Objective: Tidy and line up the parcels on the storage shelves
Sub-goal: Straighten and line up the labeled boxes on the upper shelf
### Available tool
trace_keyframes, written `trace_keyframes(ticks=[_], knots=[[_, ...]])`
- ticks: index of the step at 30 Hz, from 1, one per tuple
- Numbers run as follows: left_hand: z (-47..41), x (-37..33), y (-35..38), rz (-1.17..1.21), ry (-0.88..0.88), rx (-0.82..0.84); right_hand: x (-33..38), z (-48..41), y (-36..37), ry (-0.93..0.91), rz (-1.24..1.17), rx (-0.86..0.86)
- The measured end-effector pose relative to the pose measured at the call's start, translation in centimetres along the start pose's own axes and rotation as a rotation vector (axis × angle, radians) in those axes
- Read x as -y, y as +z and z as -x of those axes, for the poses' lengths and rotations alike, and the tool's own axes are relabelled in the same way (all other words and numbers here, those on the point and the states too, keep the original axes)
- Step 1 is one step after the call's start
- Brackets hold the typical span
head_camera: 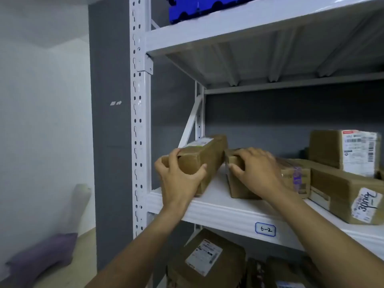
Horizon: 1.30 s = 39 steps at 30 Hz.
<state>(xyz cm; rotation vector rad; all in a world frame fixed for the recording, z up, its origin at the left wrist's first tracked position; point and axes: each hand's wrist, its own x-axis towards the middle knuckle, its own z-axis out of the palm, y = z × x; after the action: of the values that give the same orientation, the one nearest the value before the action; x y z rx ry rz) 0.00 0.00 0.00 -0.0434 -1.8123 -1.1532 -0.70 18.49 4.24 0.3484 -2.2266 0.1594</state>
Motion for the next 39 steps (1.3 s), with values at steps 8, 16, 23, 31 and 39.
trace_keyframes(ticks=[8, 16, 23, 31, 39], knots=[[-0.9, 0.6, -1.1, 0.231, 0.336, -0.166, 6.3, -2.9, -1.5, 0.318, -0.987, 0.046], [-1.8, 2.9, -5.5, 0.395, 0.411, 0.034, 11.1, -4.4, -1.7, 0.573, -1.400, 0.085], [-3.5, 3.8, -10.0, 0.741, 0.098, 0.587, 11.6, 0.1, -2.7, 0.489, -1.460, 0.126], [-1.3, 1.5, -12.8, 0.764, -0.169, 0.847, 10.4, 7.6, -5.5, 0.394, -1.655, 0.333], [2.4, -1.8, -15.7, 0.845, -0.319, 0.617, 8.2, 16.0, -9.8, 0.408, -1.569, 0.704]])
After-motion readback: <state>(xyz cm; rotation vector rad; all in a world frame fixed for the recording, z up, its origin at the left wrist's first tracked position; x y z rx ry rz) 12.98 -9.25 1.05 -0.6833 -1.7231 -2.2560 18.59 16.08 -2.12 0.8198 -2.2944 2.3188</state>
